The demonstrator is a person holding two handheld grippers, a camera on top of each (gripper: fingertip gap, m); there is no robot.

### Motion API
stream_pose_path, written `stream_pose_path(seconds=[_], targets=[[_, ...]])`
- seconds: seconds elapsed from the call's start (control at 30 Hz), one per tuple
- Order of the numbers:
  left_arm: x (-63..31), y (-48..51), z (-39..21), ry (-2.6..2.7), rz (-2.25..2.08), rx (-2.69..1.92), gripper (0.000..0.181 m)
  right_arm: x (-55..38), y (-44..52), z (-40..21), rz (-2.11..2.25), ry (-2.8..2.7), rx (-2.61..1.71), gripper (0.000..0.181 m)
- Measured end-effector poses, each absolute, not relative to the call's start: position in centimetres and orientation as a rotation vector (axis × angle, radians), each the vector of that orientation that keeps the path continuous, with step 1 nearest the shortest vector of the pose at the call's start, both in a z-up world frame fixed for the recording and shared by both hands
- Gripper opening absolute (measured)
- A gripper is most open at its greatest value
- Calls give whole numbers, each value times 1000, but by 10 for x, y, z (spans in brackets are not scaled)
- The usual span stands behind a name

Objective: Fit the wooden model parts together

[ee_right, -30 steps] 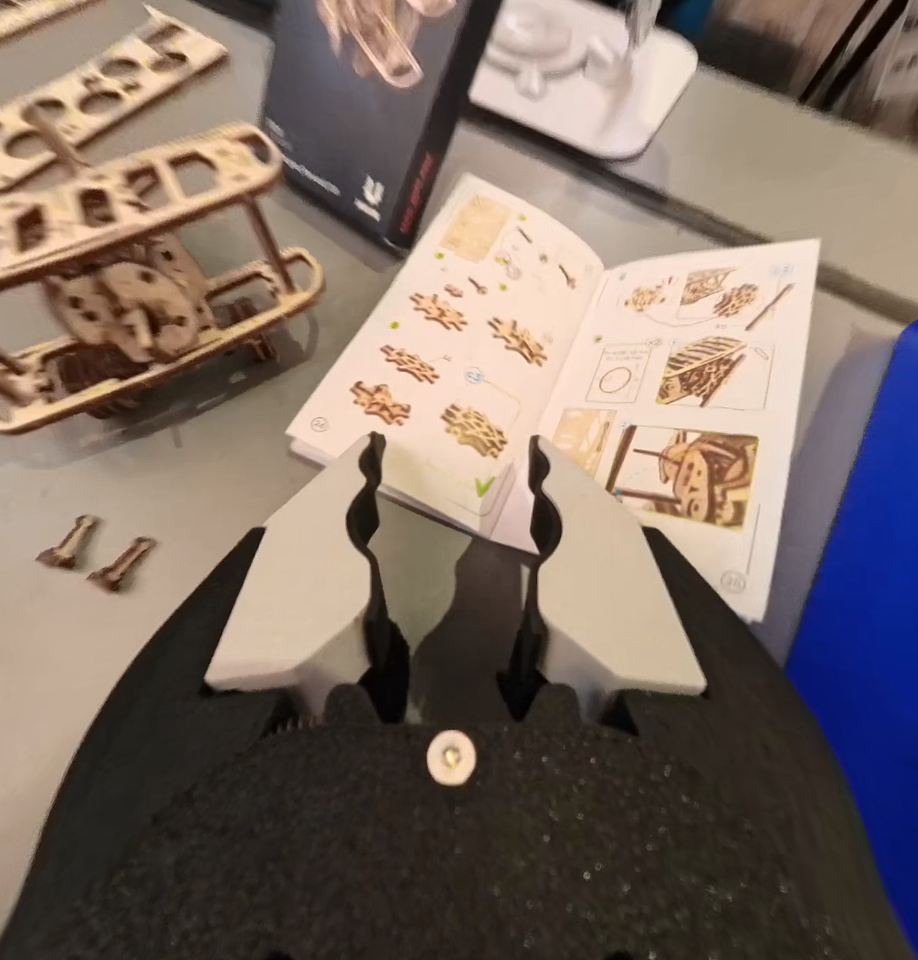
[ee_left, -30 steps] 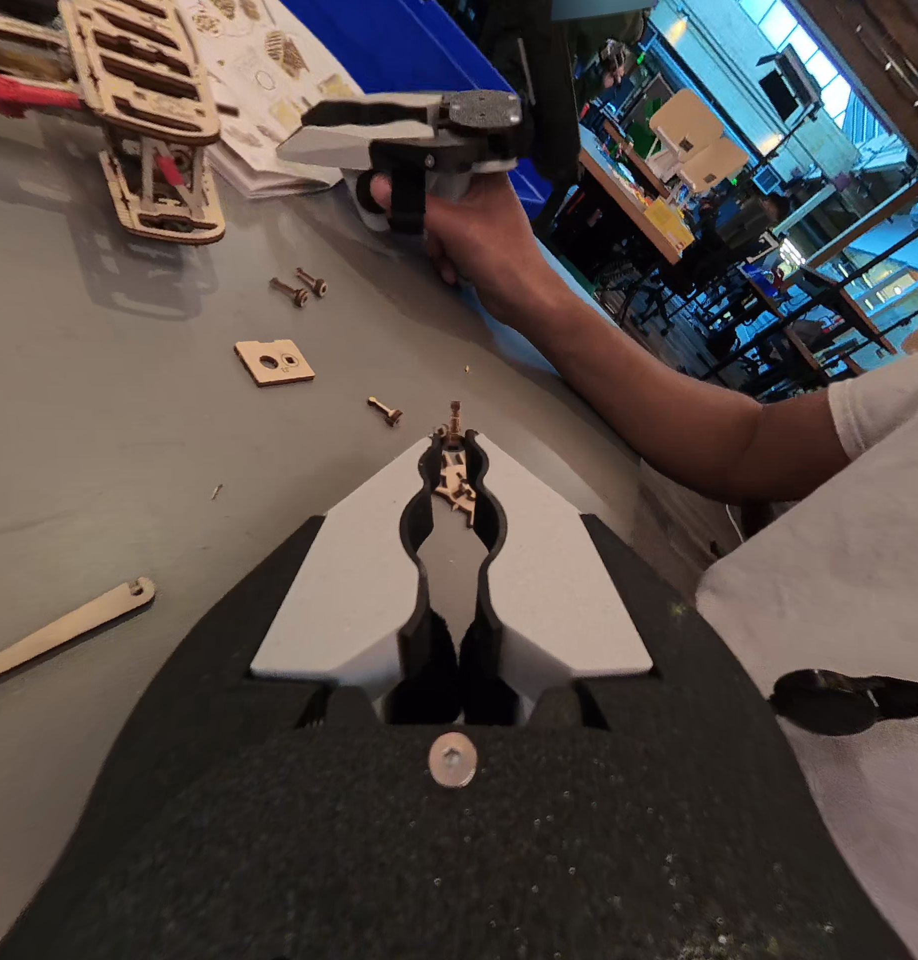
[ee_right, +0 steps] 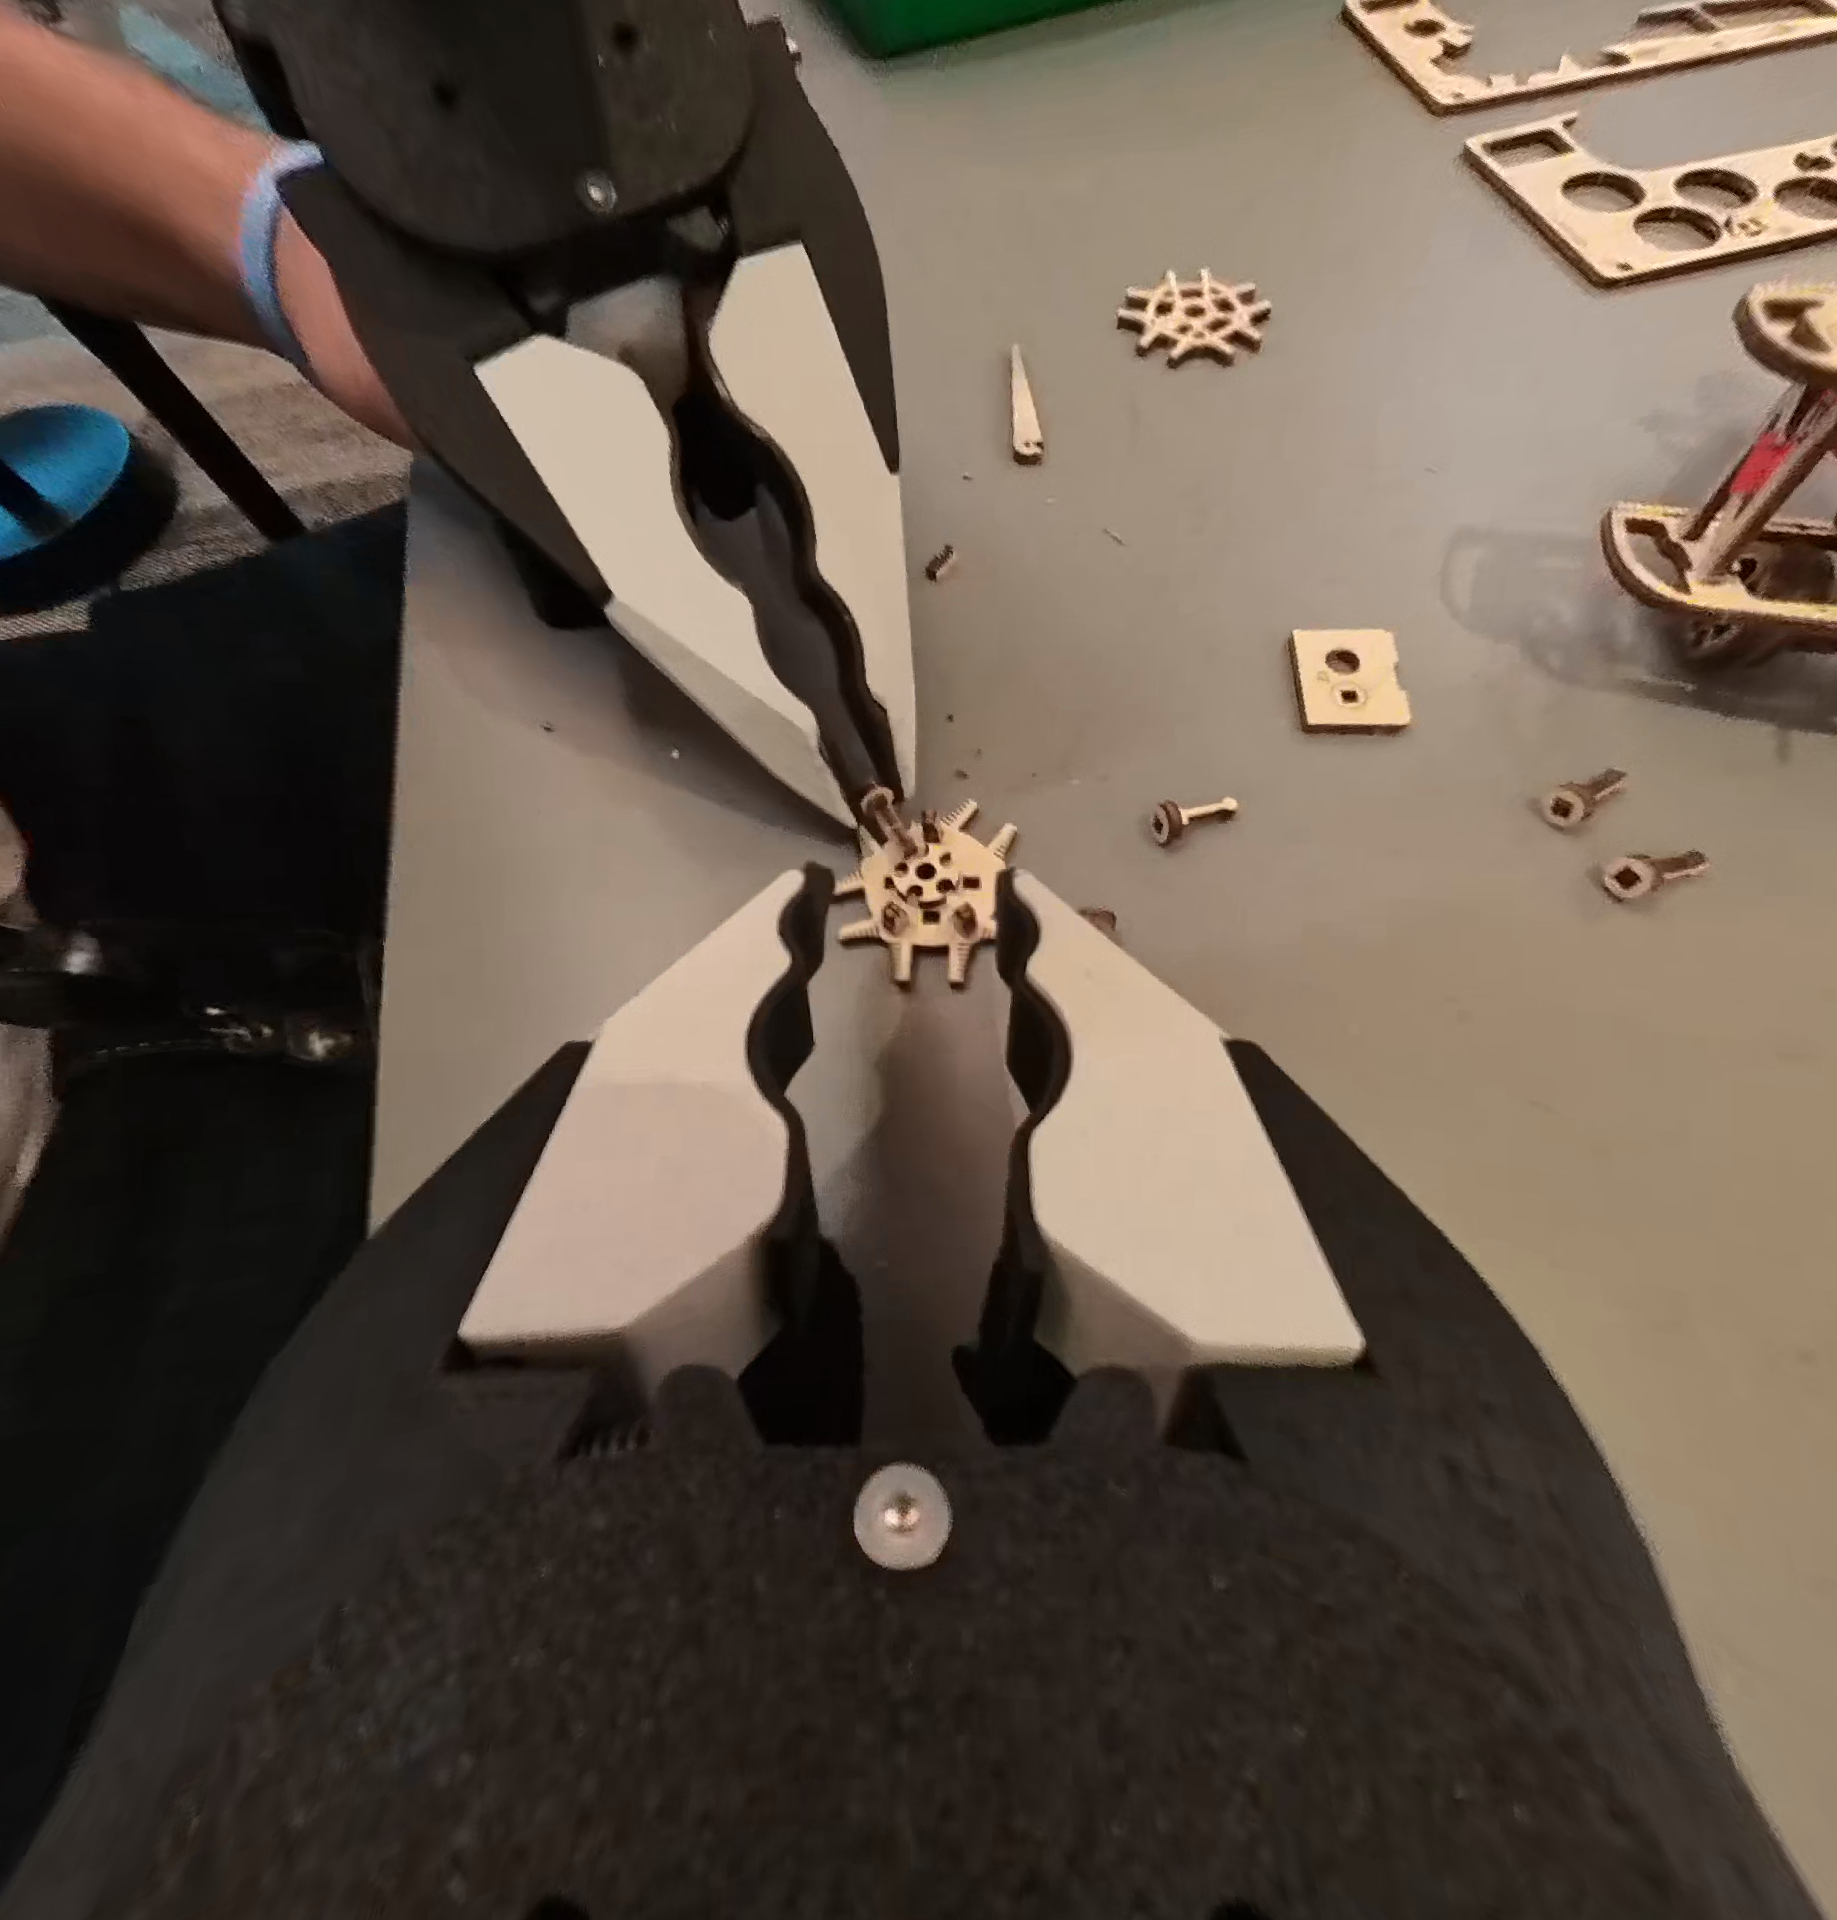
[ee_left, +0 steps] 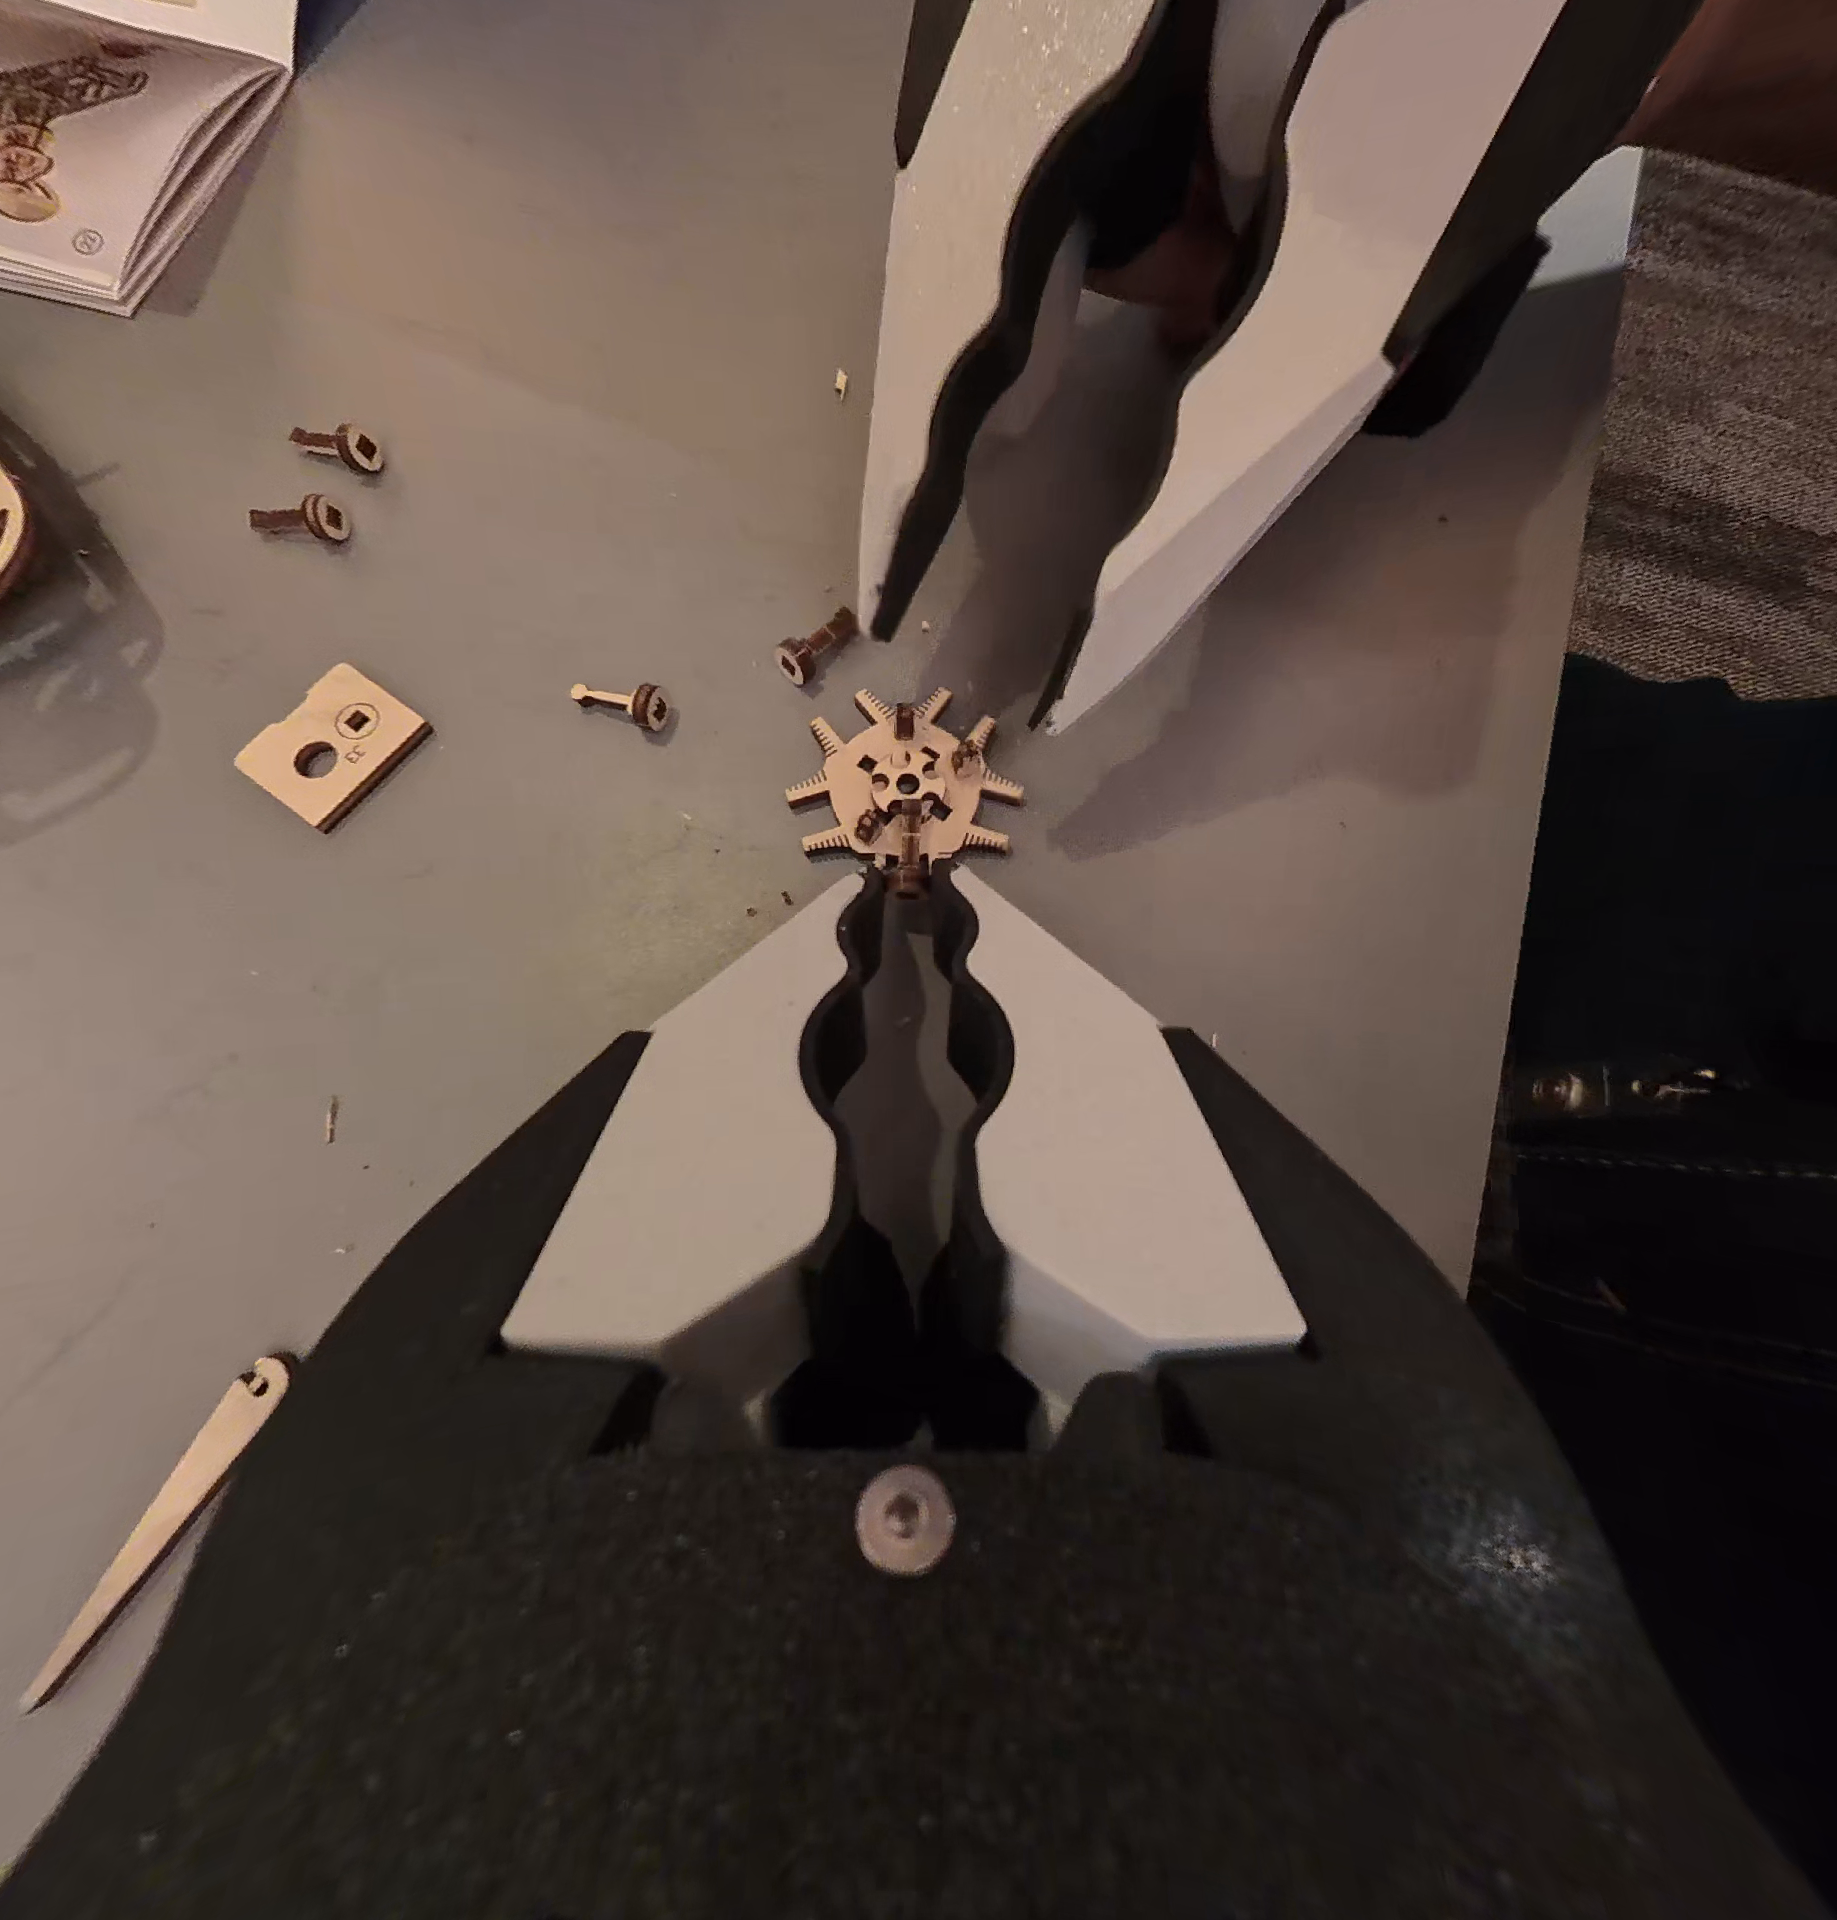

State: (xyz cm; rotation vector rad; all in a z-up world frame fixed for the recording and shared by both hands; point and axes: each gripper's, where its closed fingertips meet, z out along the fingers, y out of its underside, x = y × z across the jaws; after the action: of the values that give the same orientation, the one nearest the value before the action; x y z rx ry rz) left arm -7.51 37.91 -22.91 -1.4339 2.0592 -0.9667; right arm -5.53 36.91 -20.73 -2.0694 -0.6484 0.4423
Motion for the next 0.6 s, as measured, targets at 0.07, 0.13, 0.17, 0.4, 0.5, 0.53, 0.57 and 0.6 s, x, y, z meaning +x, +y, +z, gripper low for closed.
stream_pose_path(seconds=[0.07, 0.13, 0.17, 0.4, 0.5, 0.53, 0.57, 0.6], targets=[[-75, 378, -228, 2059, -971, -1423, 6, -56, 370, -207, 447, -640, -2087, 31], [-76, 378, -227, 2059, -990, -1424, 6, -56, 372, -208, 450, -652, -2105, 30], [-75, 377, -226, 2051, -1016, -1452, 6, -57, 372, -208, 461, -665, -2101, 28], [-76, 369, -207, 1791, -1584, -2035, 6, -61, 373, -203, 430, -724, -2032, 25], [-75, 368, -200, 1516, -1767, -2325, 6, -63, 372, -202, 425, -712, -2014, 25], [-74, 367, -198, 1396, -1828, -2398, 6, -63, 371, -204, 412, -720, -2012, 25], [-73, 365, -198, 1273, -1887, -2458, 6, -62, 370, -204, 397, -723, -2008, 25], [-71, 364, -197, 1127, -1946, -2501, 6, -61, 371, -203, 390, -718, -2004, 26]])
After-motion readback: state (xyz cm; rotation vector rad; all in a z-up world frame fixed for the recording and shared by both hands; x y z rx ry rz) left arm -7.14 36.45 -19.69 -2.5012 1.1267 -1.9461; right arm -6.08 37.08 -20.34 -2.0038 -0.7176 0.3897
